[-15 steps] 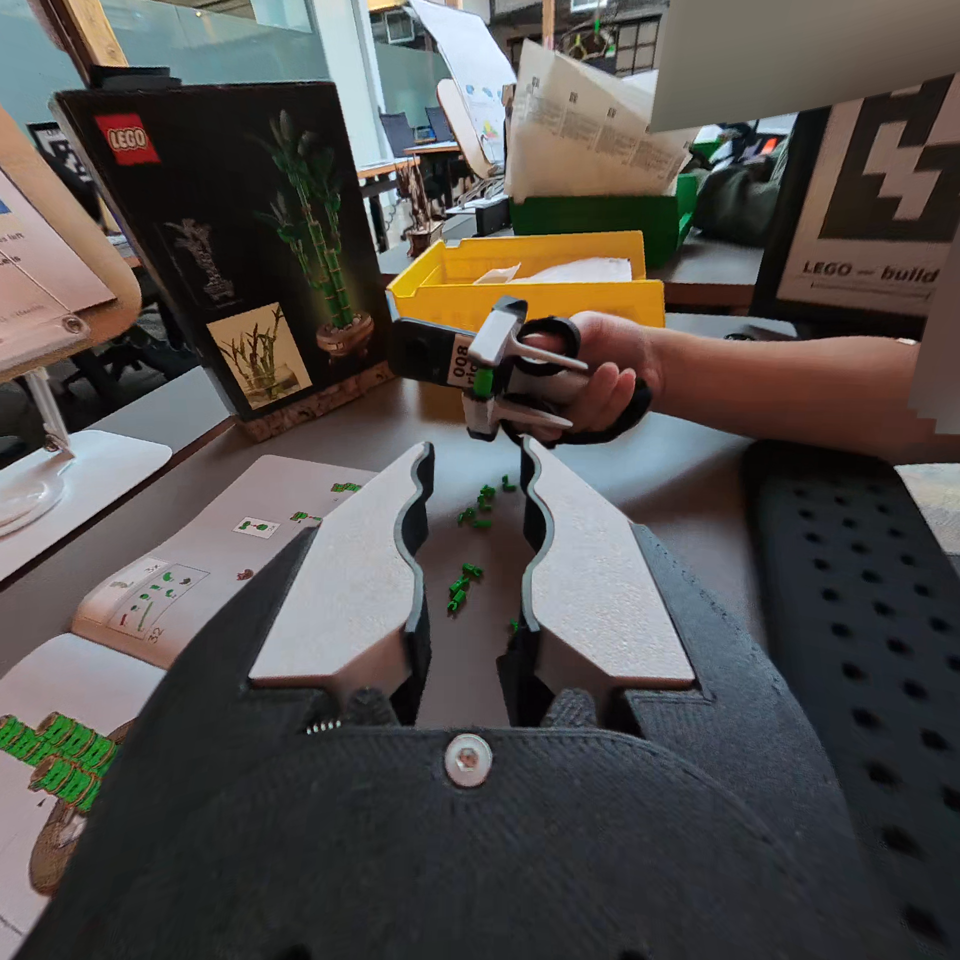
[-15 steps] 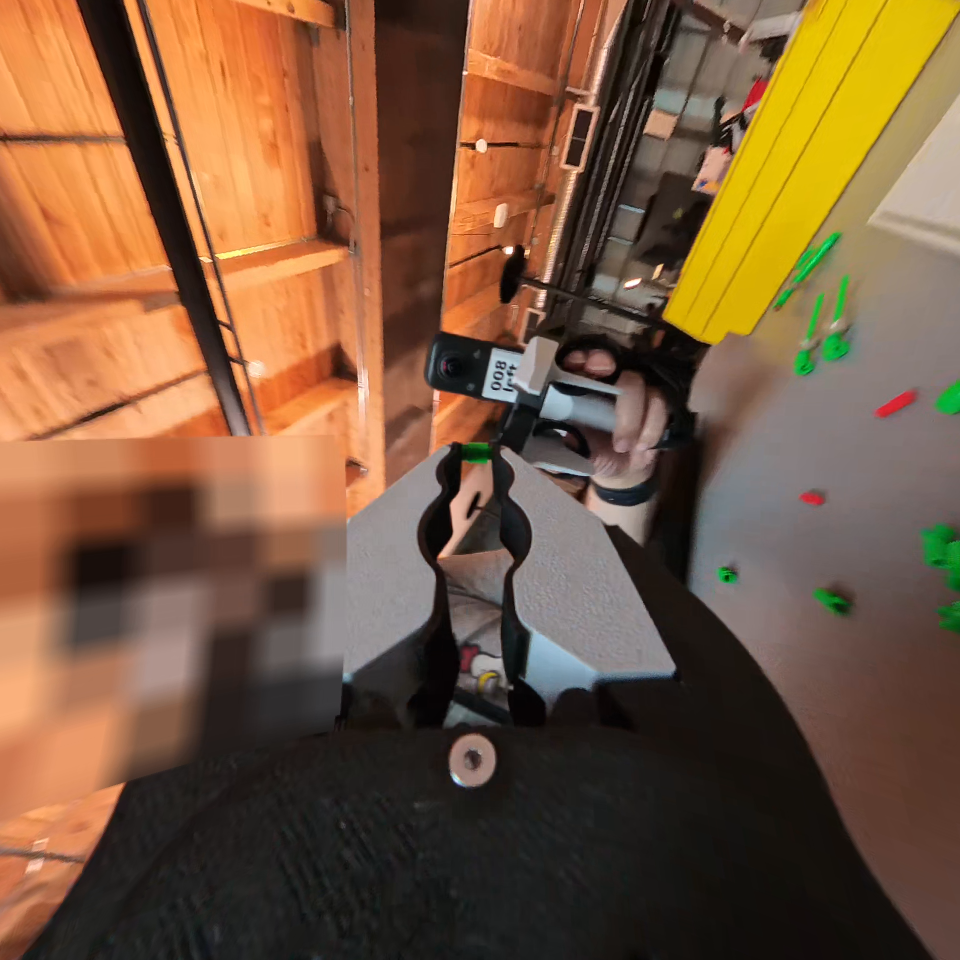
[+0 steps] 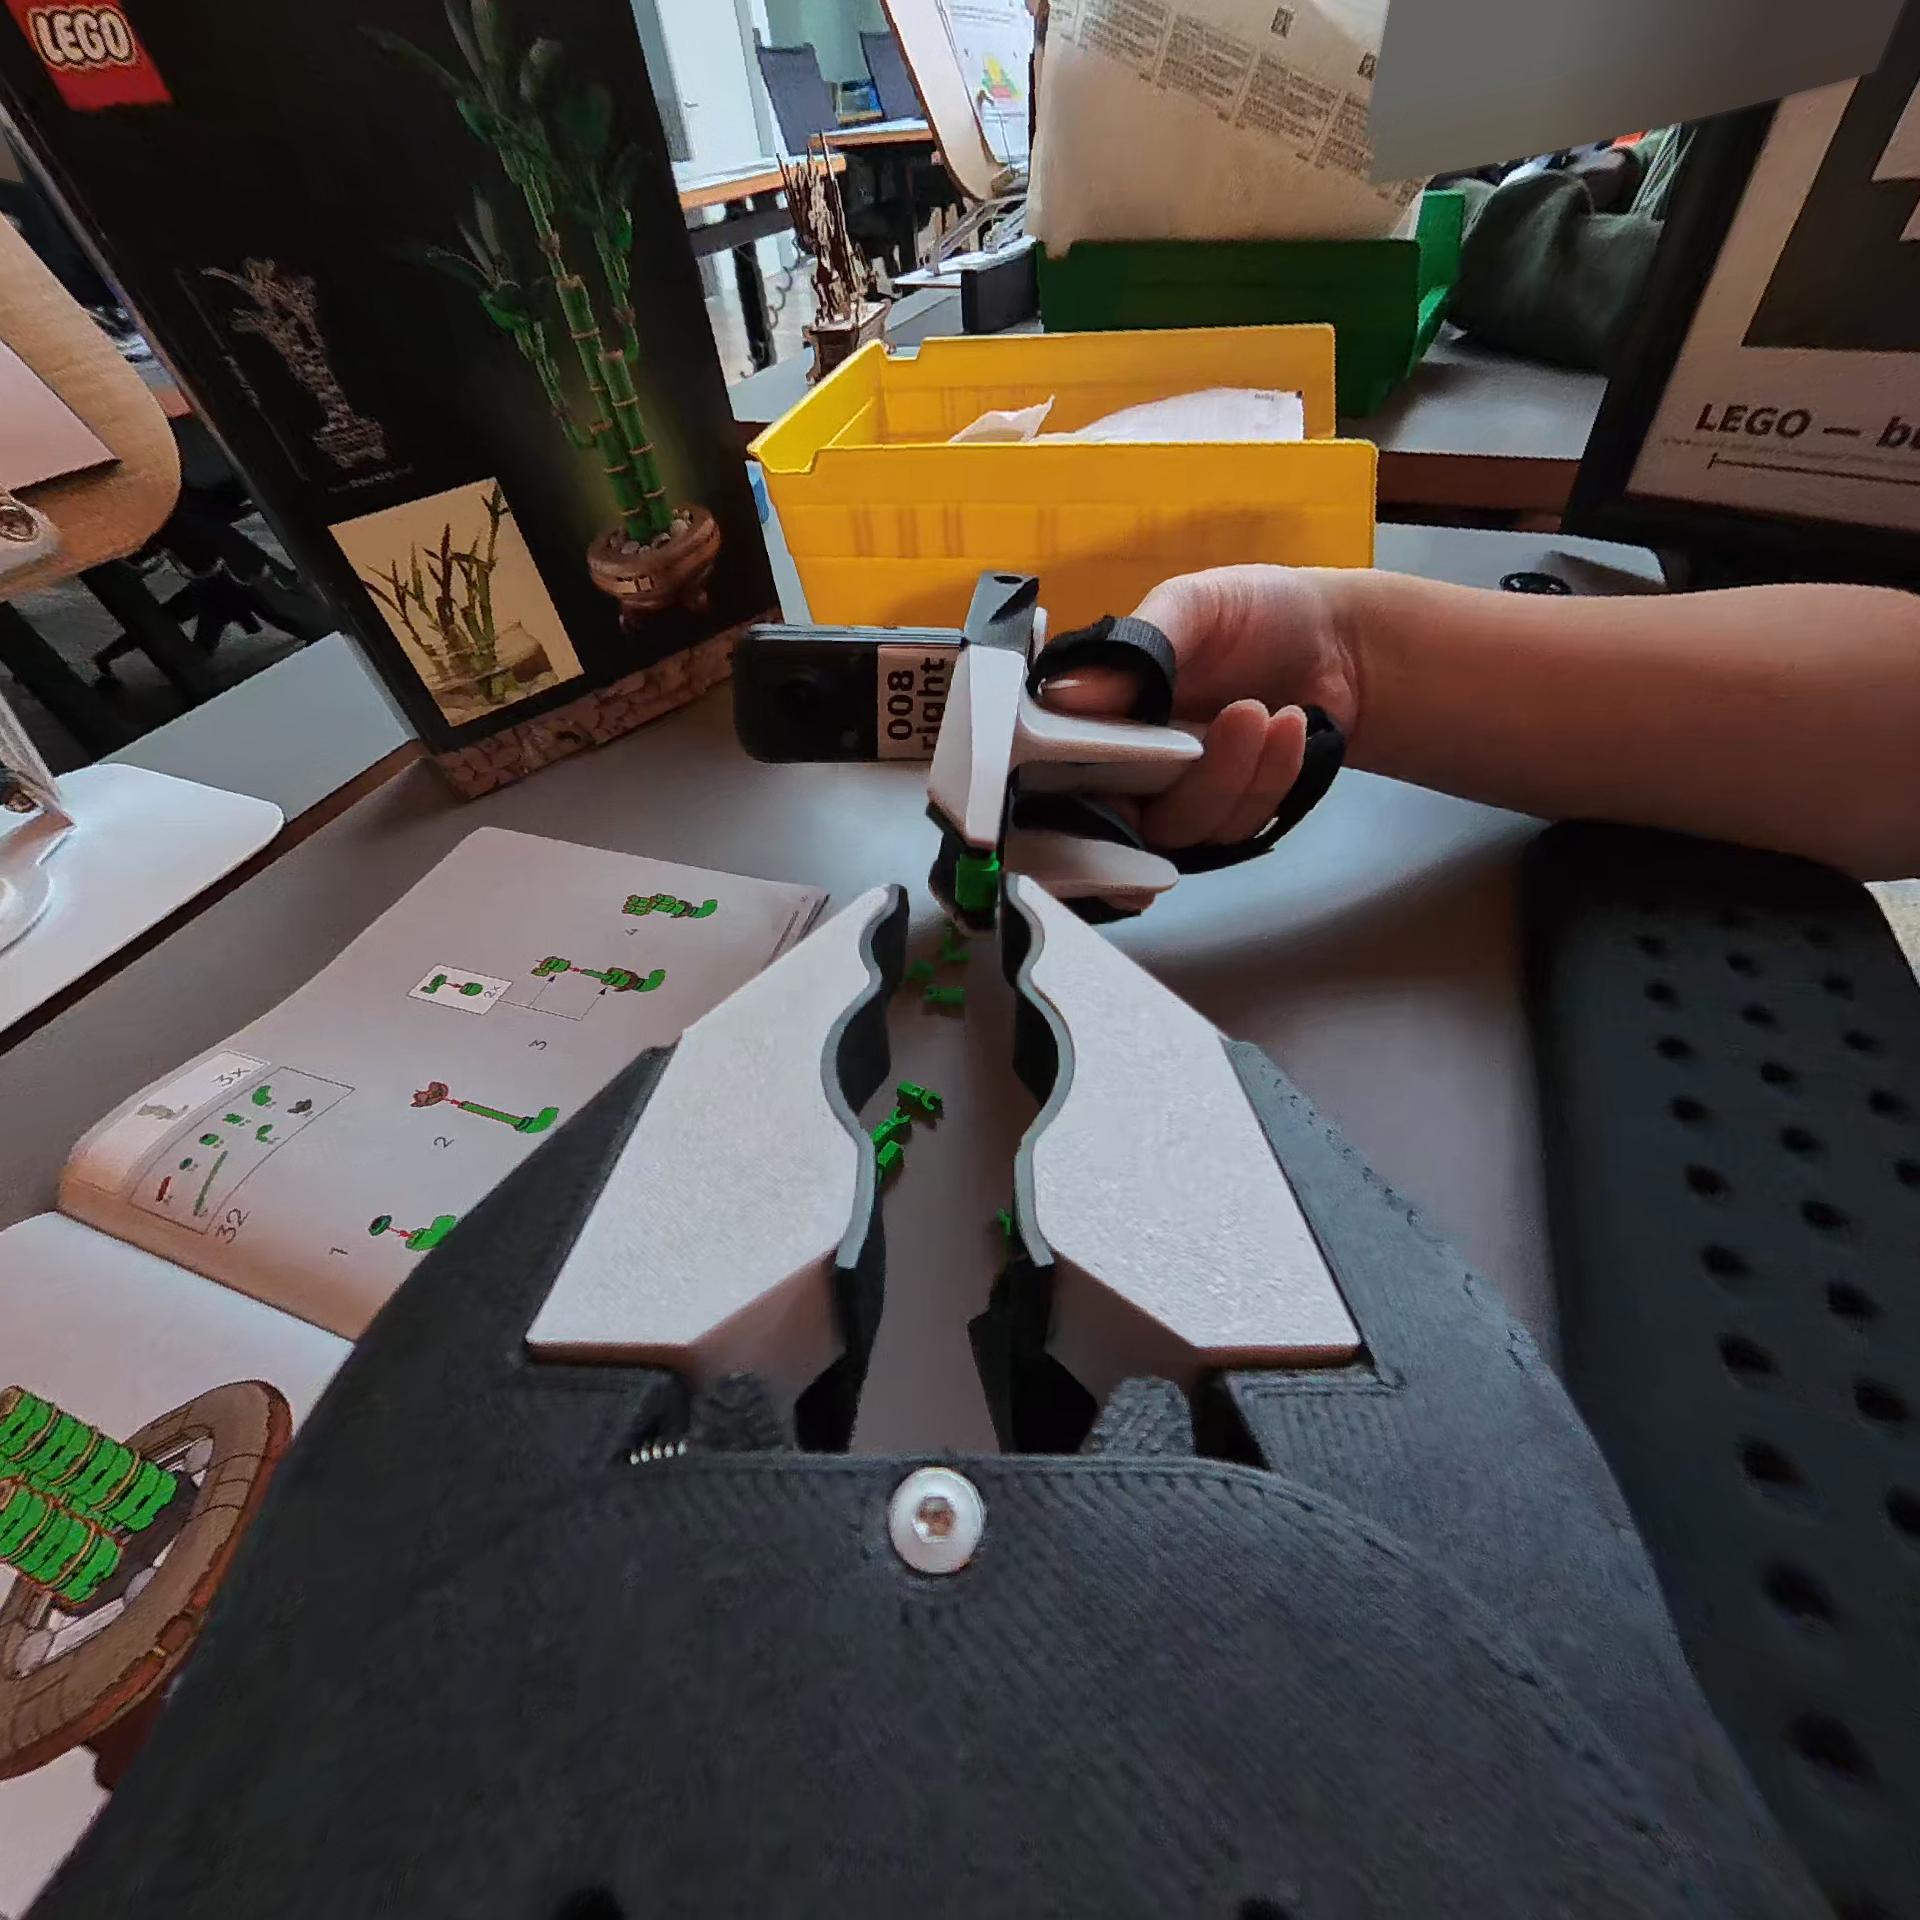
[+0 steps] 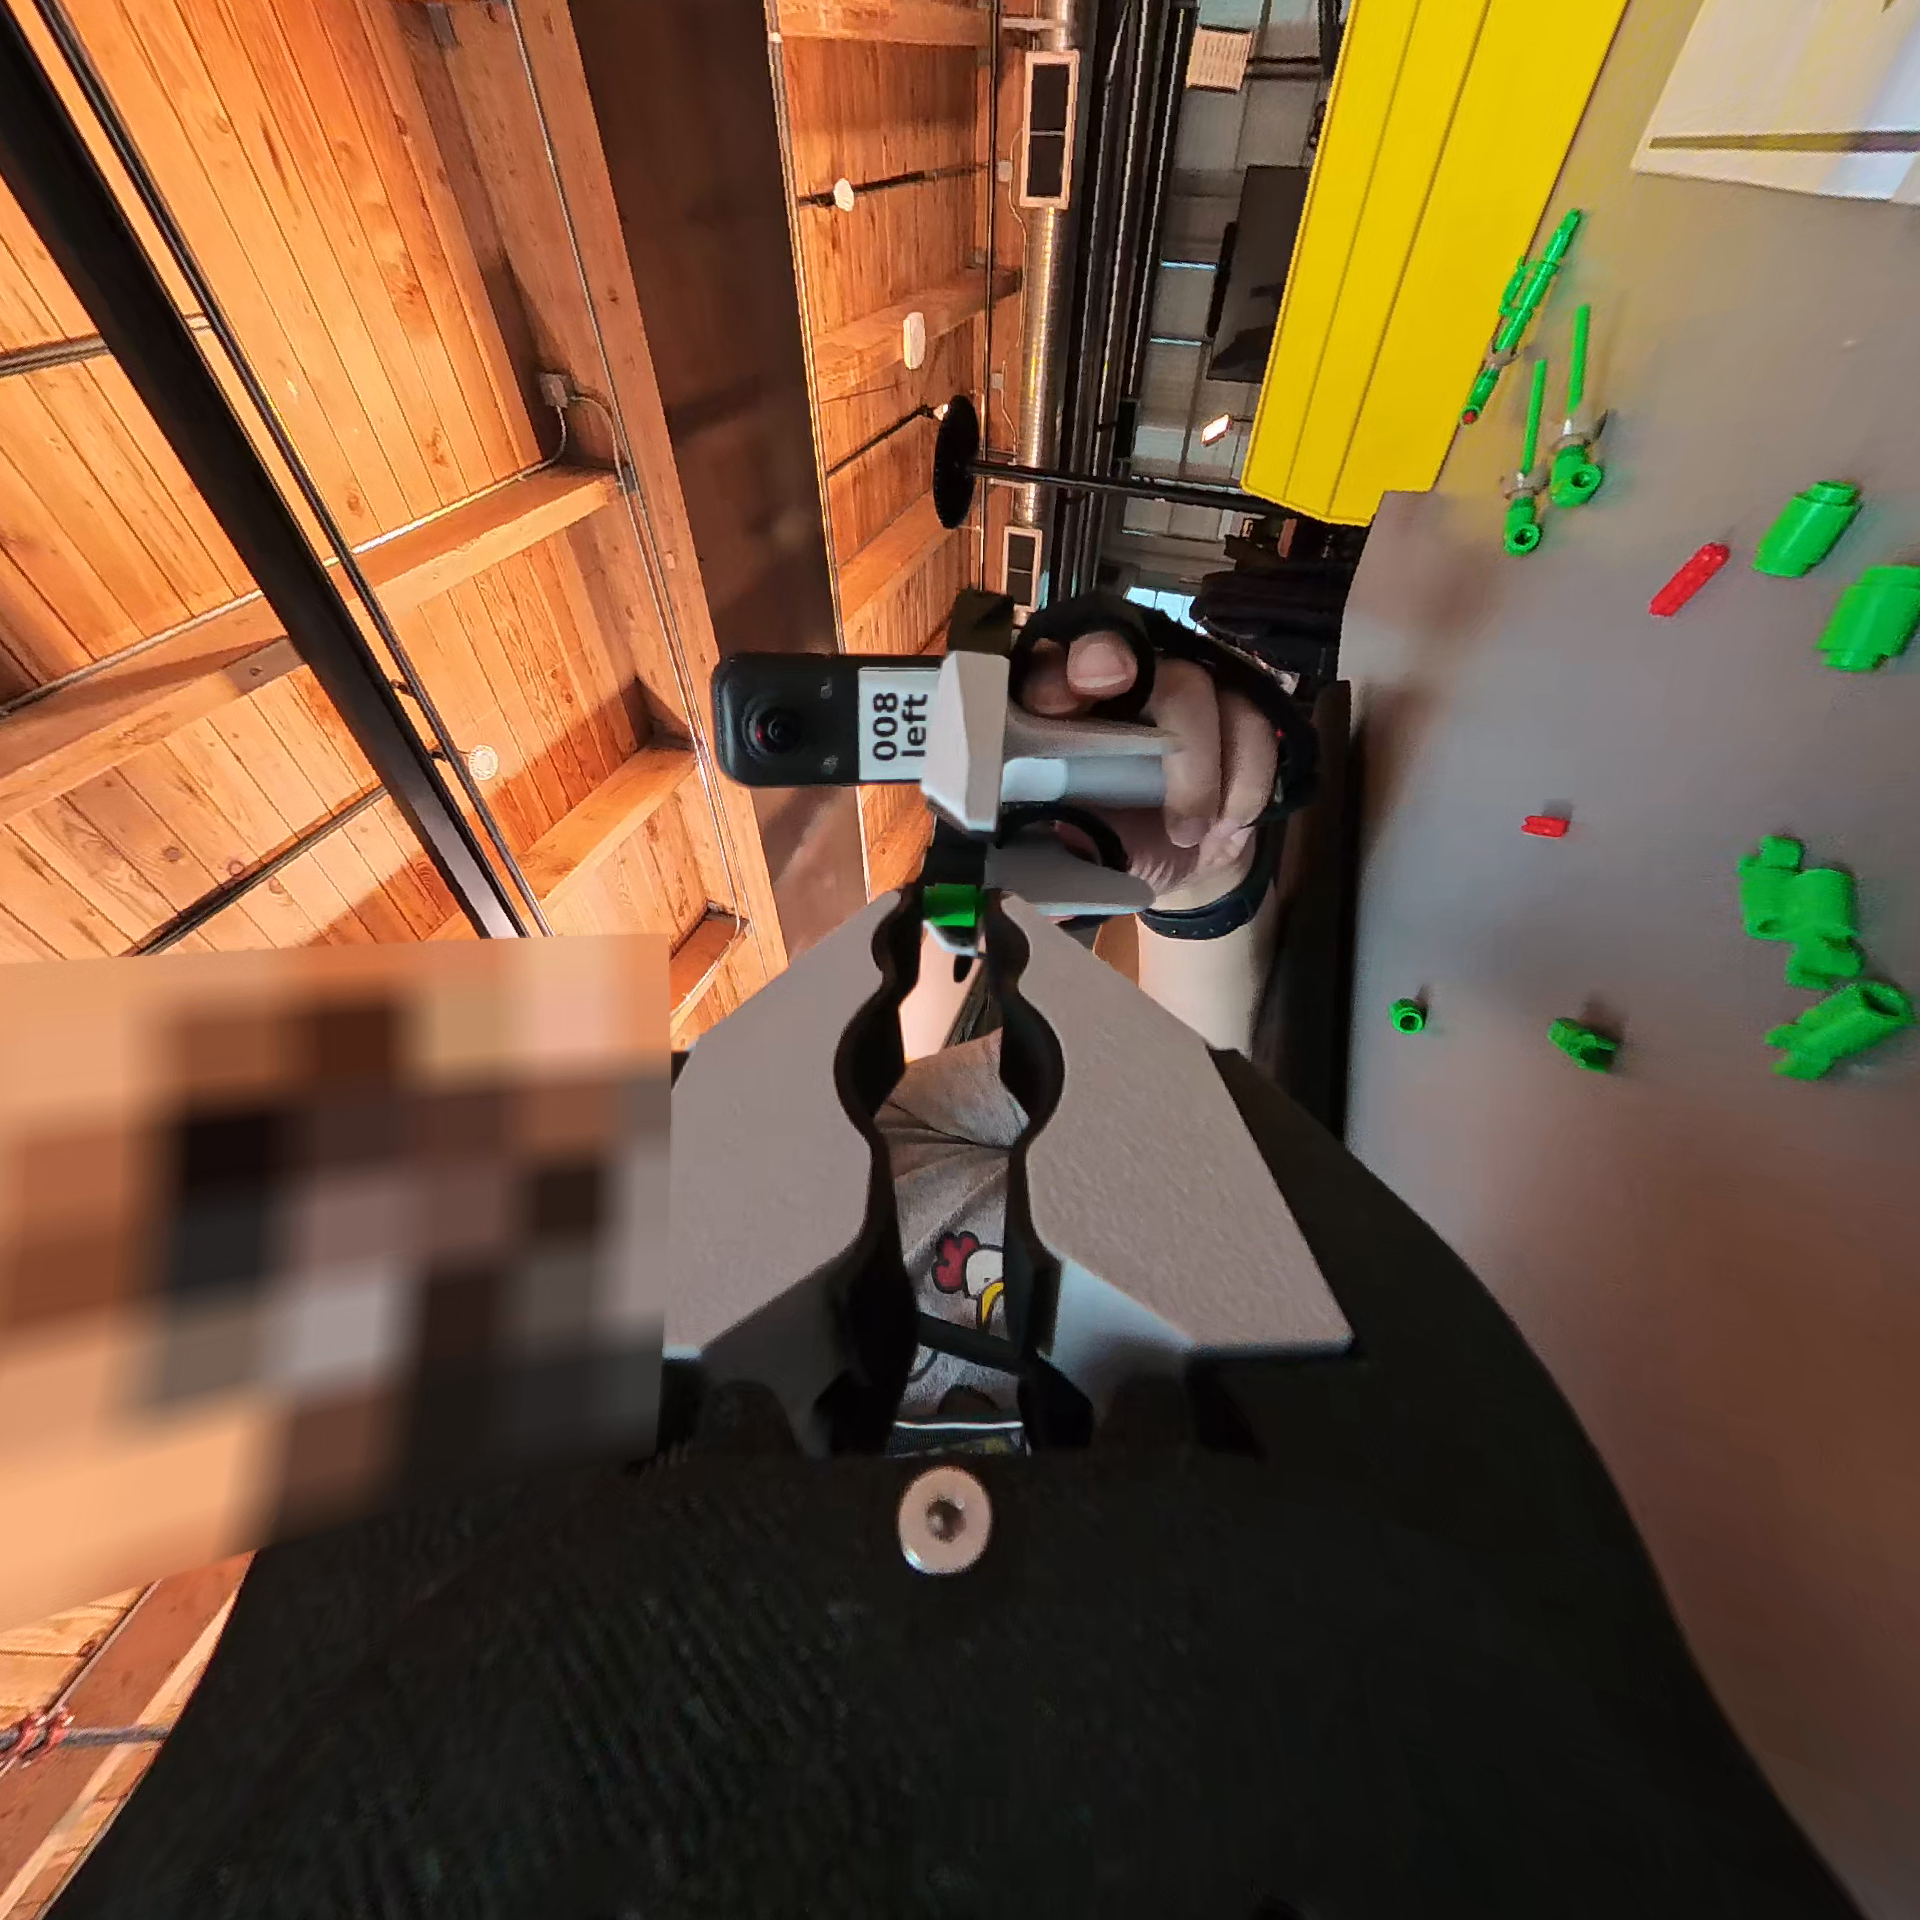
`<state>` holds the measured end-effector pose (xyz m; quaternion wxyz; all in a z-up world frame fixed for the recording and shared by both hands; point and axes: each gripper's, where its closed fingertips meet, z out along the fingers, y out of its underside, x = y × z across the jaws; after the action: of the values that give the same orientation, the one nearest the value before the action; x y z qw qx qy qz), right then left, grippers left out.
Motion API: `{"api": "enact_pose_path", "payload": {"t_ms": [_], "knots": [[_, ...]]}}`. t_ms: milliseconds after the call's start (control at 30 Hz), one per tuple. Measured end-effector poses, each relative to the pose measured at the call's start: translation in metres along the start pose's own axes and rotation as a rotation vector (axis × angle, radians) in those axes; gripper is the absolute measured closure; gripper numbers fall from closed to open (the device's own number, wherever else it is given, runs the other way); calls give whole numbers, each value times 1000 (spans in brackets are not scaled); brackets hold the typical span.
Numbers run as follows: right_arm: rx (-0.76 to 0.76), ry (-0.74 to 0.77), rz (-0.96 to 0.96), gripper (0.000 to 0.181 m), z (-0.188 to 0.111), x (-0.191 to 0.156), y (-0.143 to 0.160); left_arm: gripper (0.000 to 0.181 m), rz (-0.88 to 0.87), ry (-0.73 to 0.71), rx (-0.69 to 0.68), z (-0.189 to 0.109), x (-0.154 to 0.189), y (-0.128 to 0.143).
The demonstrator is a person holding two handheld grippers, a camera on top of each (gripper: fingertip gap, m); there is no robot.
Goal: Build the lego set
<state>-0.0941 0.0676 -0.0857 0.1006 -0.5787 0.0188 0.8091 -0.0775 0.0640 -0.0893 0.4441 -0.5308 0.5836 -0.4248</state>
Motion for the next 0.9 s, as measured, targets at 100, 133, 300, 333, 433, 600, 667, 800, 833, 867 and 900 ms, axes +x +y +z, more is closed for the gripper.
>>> {"api": "enact_pose_path", "payload": {"t_ms": [100, 133, 300, 333, 433, 600, 667, 800, 833, 867, 900], "knots": [[-9, 15, -3, 173, 2, 3, 2, 174, 18, 15, -14, 1, 3, 3], [-5, 19, -2, 173, 1, 3, 1, 176, 23, 15, -18, 1, 4, 4], [-8, 38, -37, 154, 1, 4, 0, 176, 41, 11, -12, 0, 3, 3], [-11, 54, -51, 150, 0, 5, -1, 176, 27, 14, -6, -1, 2, 2], [-18, 91, -148, 151, -5, 4, -4, 176, -45, 14, 13, -5, -5, 0], [-1, 328, -543, 155, -20, 6, -20, 176, -272, 34, 51, -19, -26, -1], [31, 509, -800, 160, -29, 8, -33, 176, -348, 48, 69, -25, -34, -1], [85, 835, -1405, 162, -45, -14, -49, 176, -415, 37, 71, -32, -45, 3], [62, 954, -1492, 160, -53, -14, -53, 176, -424, 33, 63, -33, -47, 4], [17, 1081, -1546, 158, -63, -11, -56, 176, -432, 30, 56, -33, -48, 6], [-53, 1189, -1574, 157, -73, -5, -56, 176, -441, 30, 48, -33, -48, 7]]}}
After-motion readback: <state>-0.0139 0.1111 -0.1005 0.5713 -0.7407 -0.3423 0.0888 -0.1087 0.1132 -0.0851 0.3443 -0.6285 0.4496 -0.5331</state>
